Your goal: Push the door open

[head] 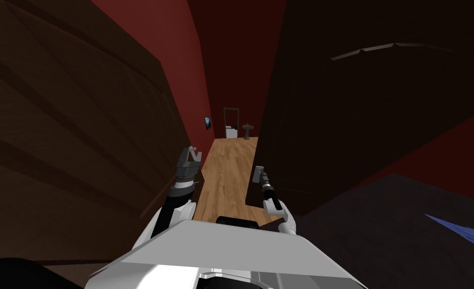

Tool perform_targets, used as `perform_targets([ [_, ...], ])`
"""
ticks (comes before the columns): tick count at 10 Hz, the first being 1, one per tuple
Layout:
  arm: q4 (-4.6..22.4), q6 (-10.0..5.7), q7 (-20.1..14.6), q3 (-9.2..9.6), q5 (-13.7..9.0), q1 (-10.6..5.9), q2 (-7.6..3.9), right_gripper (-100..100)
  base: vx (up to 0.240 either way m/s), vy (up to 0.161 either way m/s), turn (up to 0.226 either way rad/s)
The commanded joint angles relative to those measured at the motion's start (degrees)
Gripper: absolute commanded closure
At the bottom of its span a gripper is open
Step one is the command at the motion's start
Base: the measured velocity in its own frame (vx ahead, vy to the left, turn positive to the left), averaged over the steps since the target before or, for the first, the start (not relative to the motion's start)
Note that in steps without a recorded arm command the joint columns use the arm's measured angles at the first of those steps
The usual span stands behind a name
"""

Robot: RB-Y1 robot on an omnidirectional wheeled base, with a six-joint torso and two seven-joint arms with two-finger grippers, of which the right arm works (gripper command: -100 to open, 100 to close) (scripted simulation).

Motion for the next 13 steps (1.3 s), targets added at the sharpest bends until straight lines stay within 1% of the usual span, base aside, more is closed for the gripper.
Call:
perform_targets([
  [1,-0.08,-0.18,0.07,-1.72,-0.26,-0.33,-0.58,100,0.124,0.089,-0.038],
  [4,0.40,-0.05,0.46,-3.61,-0.49,-0.83,-0.33,100,0.111,0.069,-0.074],
  [7,0.97,0.11,0.93,-5.90,-0.78,-1.44,0.16,100,0.146,0.112,-0.085],
  [11,1.79,0.34,1.60,-9.16,-1.18,-2.30,1.30,100,0.169,0.126,-0.103],
  [13,2.12,0.43,1.87,-10.49,-1.34,-2.65,1.97,100,0.173,0.122,-0.092],
])
